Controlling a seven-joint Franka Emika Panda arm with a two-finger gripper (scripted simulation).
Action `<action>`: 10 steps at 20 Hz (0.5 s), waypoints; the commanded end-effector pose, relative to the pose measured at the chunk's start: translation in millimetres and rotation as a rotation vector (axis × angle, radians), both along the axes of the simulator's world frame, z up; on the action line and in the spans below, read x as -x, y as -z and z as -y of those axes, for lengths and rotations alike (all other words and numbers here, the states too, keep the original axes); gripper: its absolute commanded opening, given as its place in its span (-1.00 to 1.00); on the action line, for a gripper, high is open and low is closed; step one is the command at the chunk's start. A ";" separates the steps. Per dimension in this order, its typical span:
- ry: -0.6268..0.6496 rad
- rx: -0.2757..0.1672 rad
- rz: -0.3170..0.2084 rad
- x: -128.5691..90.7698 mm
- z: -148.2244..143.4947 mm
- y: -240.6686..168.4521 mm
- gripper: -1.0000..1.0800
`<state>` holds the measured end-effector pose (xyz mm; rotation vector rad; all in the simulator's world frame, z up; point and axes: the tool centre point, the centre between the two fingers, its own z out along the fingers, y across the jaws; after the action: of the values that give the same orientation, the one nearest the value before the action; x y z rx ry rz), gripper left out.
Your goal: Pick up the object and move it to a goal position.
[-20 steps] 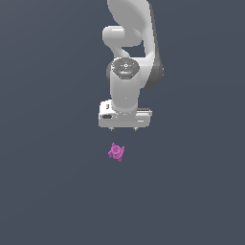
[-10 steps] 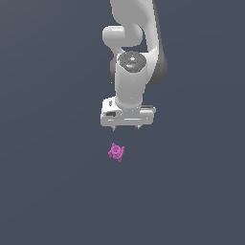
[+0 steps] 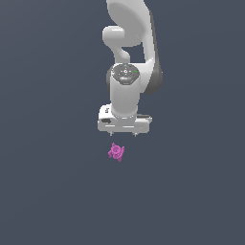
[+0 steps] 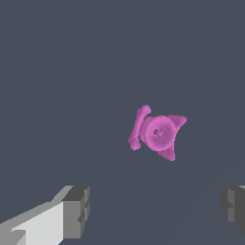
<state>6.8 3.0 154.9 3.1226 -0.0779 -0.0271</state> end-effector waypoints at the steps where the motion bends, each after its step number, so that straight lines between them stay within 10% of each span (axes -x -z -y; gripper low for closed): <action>1: 0.059 -0.004 0.004 -6.7 6.4 12.9 0.92; 10: 0.253 -0.014 0.017 -26.5 28.6 55.9 0.92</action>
<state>30.6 -22.9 104.2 3.1086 -0.4346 -0.0083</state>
